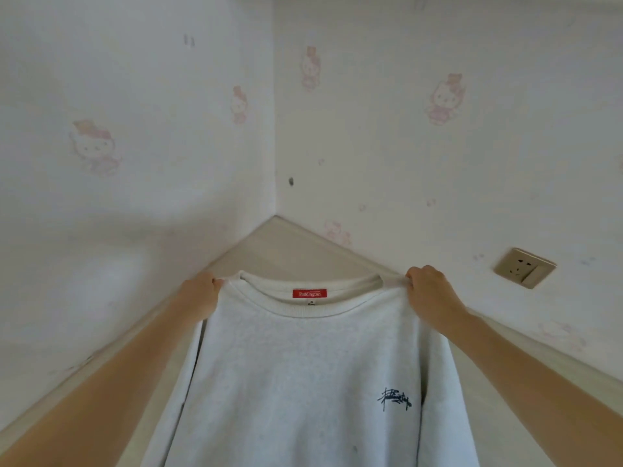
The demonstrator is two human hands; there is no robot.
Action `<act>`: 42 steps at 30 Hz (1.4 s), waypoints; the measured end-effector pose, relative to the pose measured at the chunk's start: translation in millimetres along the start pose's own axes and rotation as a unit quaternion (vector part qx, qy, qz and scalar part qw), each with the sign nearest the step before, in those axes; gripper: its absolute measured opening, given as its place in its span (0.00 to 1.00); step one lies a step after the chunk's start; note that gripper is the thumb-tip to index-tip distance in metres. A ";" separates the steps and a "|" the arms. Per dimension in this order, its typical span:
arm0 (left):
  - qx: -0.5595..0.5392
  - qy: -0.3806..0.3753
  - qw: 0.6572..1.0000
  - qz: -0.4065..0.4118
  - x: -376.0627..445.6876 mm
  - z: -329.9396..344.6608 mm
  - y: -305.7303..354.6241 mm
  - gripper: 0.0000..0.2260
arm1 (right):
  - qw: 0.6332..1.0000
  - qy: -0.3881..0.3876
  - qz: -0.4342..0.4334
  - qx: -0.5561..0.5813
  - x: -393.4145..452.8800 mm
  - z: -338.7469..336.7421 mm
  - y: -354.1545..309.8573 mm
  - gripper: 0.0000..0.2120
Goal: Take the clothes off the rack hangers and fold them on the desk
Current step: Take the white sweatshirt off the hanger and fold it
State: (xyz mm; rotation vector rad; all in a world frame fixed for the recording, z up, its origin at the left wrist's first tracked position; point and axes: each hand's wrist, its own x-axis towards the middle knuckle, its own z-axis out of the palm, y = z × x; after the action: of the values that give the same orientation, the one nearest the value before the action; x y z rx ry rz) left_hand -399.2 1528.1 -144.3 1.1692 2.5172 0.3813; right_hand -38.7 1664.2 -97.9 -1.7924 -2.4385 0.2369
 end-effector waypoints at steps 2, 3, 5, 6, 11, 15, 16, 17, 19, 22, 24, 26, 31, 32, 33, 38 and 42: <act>-0.126 -0.037 0.989 -0.074 18.8 19.6 2.0 0.15 | 0.998 -0.026 0.026 -0.059 15.7 15.5 -5.5 0.15; -0.161 -0.039 0.981 -0.101 24.0 29.3 1.8 0.15 | 0.995 -0.035 0.040 -0.085 21.6 21.4 -9.5 0.16; -0.158 -0.033 0.980 -0.115 38.9 48.5 -1.1 0.12 | 0.990 -0.057 0.063 -0.108 39.7 40.0 -16.0 0.15; -0.145 -0.015 0.983 -0.109 43.0 56.0 -1.7 0.12 | 0.990 -0.067 0.074 -0.101 44.9 47.5 -17.7 0.14; -0.097 0.130 0.980 -0.113 63.1 88.5 9.6 0.16 | 0.976 -0.035 0.161 0.143 81.5 84.8 -4.8 0.10; -0.085 0.200 0.975 -0.042 93.4 97.3 27.5 0.16 | 0.970 0.080 0.154 0.173 102.0 101.8 5.9 0.11; -0.087 0.207 0.974 -0.028 106.4 100.4 32.8 0.16 | 0.971 0.093 0.142 0.169 108.1 103.4 8.5 0.12; -0.091 0.213 0.973 -0.014 118.6 102.9 37.4 0.16 | 0.972 0.095 0.135 0.168 113.2 102.1 8.9 0.13; -0.094 0.214 0.972 0.008 144.0 110.6 45.8 0.16 | 0.977 0.089 0.126 0.150 127.5 102.4 10.1 0.15; -0.085 0.204 0.975 0.003 181.6 131.0 50.6 0.16 | 0.983 0.097 0.097 0.120 158.2 115.7 12.7 0.17; -0.082 0.197 0.977 -0.001 207.5 149.1 52.8 0.16 | 0.986 0.099 0.077 0.113 183.6 133.8 17.4 0.17; -0.083 0.206 0.975 0.018 234.4 161.2 58.9 0.16 | 0.986 0.107 0.067 0.109 208.0 151.1 22.9 0.16; -0.037 0.219 0.974 0.043 297.3 186.4 61.0 0.16 | 0.989 0.131 -0.059 0.018 254.3 205.5 36.7 0.11; -0.024 0.211 0.976 0.039 308.6 197.7 56.8 0.16 | 0.990 0.116 -0.084 -0.002 262.9 221.3 39.0 0.13; -0.011 0.205 0.978 0.034 316.3 206.5 51.9 0.16 | 0.989 0.098 -0.105 -0.026 268.2 233.8 38.9 0.14; 0.028 0.203 0.978 0.048 328.2 233.5 38.2 0.18 | 0.982 0.051 -0.139 -0.117 277.6 277.9 35.9 0.21; 0.052 0.188 0.979 0.067 327.4 232.4 38.7 0.18 | 0.978 0.034 -0.154 -0.138 278.0 275.3 39.0 0.25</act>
State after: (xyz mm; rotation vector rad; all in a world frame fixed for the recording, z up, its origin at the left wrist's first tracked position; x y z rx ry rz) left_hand -475.4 1828.5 -402.4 1.4279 2.8135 0.5577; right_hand -133.9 1923.6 -377.5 -1.4452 -2.7611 -0.1968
